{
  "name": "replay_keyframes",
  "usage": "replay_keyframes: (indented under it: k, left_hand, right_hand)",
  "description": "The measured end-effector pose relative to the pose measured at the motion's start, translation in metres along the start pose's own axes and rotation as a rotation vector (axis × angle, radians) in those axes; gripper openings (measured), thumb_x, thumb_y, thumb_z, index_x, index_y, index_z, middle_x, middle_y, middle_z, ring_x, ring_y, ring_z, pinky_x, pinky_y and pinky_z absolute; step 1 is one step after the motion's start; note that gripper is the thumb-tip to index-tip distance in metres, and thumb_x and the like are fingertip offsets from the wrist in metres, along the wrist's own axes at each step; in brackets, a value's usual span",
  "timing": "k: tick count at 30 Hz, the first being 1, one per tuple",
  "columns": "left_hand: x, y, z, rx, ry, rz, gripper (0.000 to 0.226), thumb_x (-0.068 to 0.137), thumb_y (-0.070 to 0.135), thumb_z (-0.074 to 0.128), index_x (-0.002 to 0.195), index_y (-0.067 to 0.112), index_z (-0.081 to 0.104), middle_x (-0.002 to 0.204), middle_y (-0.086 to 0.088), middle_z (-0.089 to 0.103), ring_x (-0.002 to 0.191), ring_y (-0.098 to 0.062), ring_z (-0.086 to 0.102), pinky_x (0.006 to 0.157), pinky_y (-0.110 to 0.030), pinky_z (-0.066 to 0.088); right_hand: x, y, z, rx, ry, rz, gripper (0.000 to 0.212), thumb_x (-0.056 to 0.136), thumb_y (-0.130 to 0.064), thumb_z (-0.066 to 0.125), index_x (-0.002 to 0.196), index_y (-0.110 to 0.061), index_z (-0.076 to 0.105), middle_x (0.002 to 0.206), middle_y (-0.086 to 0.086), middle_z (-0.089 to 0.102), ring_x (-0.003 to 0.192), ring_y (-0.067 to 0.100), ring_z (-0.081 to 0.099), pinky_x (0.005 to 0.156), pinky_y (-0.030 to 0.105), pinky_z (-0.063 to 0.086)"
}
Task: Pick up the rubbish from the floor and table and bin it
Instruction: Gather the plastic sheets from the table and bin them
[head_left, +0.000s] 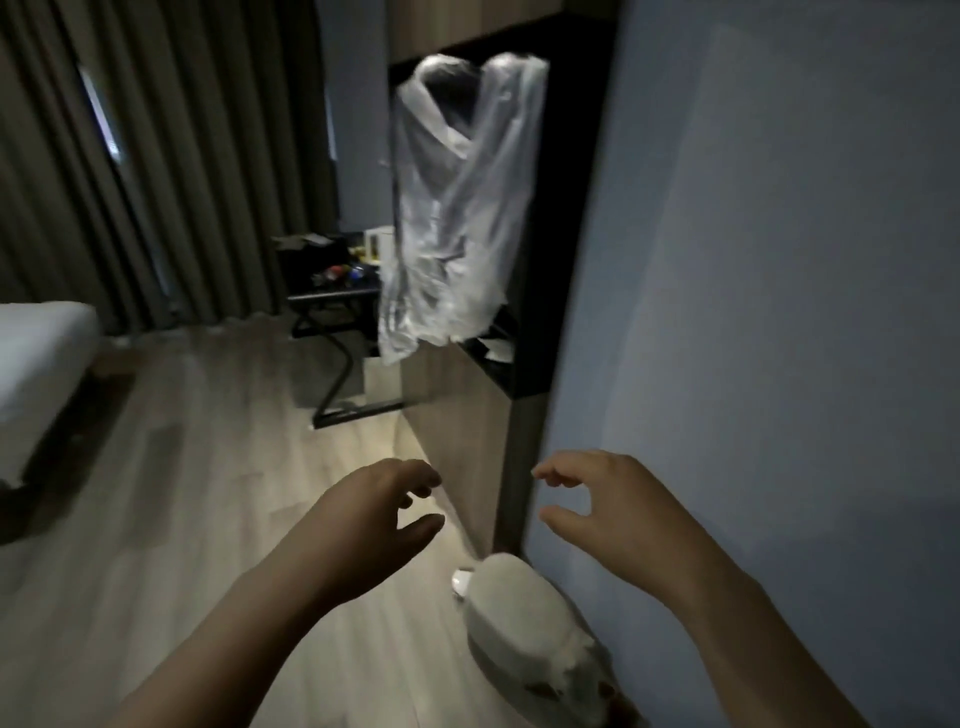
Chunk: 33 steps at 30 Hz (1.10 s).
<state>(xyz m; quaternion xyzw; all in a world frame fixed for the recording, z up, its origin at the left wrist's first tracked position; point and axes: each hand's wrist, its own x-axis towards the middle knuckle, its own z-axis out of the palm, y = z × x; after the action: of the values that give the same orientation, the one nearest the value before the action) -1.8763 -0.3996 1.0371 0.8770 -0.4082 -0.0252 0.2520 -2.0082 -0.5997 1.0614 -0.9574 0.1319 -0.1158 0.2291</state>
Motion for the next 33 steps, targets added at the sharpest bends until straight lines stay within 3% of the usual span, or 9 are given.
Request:
replay_keyframes:
  k: [3,8,11,19,25,28,33]
  left_hand:
    - [-0.009,-0.052,-0.039,0.004,0.09,-0.075,0.034,0.086,0.038,0.063,0.119,0.033,0.055,0.112,0.019,0.058,0.099,0.002,0.057,0.085,-0.024,0.049]
    - [-0.003,-0.113,-0.088,0.021,0.199,-0.155,0.036,0.086,0.039,0.062,0.121,0.034,0.053,0.112,0.02,0.057,0.099,0.003,0.055,0.085,-0.019,0.048]
    - [0.015,-0.139,-0.107,0.045,0.248,-0.167,0.035,0.087,0.04,0.061,0.121,0.035,0.052,0.112,0.02,0.057,0.098,0.004,0.054,0.083,-0.015,0.046]
    - [0.1,-0.192,-0.134,0.114,0.333,-0.187,0.033,0.086,0.042,0.059,0.117,0.036,0.054,0.11,0.021,0.056,0.096,0.005,0.053,0.085,-0.02,0.05]
    - [0.182,-0.227,-0.147,0.139,0.356,-0.249,0.038,0.086,0.045,0.058,0.123,0.039,0.049,0.11,0.025,0.051,0.096,0.007,0.051,0.08,-0.01,0.045]
    - [0.217,-0.251,-0.15,0.144,0.366,-0.284,0.041,0.087,0.045,0.058,0.125,0.038,0.048,0.116,0.022,0.053,0.098,0.006,0.051,0.082,-0.01,0.044]
    - [0.264,-0.296,-0.159,0.151,0.358,-0.327,0.042,0.086,0.046,0.058,0.126,0.038,0.048,0.116,0.023,0.052,0.099,0.006,0.051,0.085,-0.012,0.045]
  right_hand:
    - [0.048,-0.053,0.022,0.045,0.022,-0.07,0.036,0.083,-0.03,0.067,0.118,-0.028,0.064,0.113,-0.012,0.064,0.103,0.003,0.058,0.089,0.022,0.048]
    - [0.117,-0.113,0.048,0.077,-0.001,-0.2,0.034,0.08,-0.026,0.07,0.113,-0.029,0.065,0.104,-0.017,0.062,0.096,-0.006,0.054,0.078,0.001,0.038]
    - [0.158,-0.132,0.058,0.063,-0.015,-0.264,0.033,0.079,-0.028,0.071,0.112,-0.029,0.066,0.103,-0.017,0.062,0.095,-0.006,0.055,0.083,0.01,0.042]
    - [0.282,-0.139,0.076,0.056,0.041,-0.377,0.03,0.078,-0.031,0.07,0.107,-0.03,0.067,0.103,-0.015,0.066,0.097,0.001,0.059,0.089,0.028,0.049]
    - [0.383,-0.13,0.084,0.106,0.033,-0.404,0.034,0.081,-0.034,0.067,0.115,-0.031,0.064,0.106,-0.019,0.063,0.099,-0.003,0.057,0.089,0.024,0.049]
    - [0.432,-0.129,0.093,0.082,0.0,-0.435,0.034,0.083,-0.032,0.066,0.117,-0.03,0.063,0.108,-0.018,0.062,0.101,-0.002,0.056,0.09,0.026,0.049]
    - [0.497,-0.13,0.112,0.062,-0.039,-0.454,0.035,0.083,-0.033,0.066,0.118,-0.031,0.062,0.106,-0.02,0.061,0.098,-0.006,0.055,0.087,0.017,0.047]
